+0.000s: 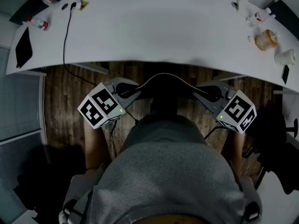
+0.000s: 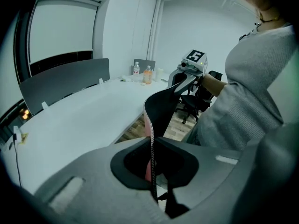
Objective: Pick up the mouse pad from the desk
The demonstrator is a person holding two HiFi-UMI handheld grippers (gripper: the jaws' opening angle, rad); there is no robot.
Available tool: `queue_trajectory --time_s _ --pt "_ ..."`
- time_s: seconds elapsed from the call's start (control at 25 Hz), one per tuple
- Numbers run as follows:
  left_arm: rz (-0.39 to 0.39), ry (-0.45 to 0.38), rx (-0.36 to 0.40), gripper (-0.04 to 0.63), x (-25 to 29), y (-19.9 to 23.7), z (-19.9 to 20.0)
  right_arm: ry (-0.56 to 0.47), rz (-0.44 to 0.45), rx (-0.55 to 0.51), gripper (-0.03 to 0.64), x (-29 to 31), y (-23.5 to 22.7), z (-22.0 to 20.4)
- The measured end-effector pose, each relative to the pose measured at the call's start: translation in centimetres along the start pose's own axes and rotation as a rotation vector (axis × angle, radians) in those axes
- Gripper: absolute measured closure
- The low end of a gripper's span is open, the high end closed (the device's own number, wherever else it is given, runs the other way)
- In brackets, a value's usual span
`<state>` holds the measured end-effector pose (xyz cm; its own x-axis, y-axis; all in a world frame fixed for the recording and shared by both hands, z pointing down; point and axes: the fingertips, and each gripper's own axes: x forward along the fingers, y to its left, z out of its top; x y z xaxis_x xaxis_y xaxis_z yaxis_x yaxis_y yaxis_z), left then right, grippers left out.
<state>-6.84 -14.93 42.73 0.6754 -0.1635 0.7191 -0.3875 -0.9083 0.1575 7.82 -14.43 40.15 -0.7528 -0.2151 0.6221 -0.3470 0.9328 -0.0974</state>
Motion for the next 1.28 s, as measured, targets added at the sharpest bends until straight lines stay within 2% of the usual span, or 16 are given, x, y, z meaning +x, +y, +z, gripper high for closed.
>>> queue_trajectory --time_s 0.44,0.84,1.28 --pt "0.016 0.006 -0.002 0.575 0.4 0.9 0.0 -0.004 0.014 0.027 0.598 0.4 -0.6 -0.7" --pt "0.019 -0.015 0.003 0.575 0.1 1.2 0.6 -0.014 -0.027 -0.008 0.598 -0.4 -1.3 -0.2" --pt "0.031 -0.024 -0.008 0.575 0.0 1.5 0.6 -0.019 -0.029 -0.009 0.598 -0.5 -1.0 -0.3"
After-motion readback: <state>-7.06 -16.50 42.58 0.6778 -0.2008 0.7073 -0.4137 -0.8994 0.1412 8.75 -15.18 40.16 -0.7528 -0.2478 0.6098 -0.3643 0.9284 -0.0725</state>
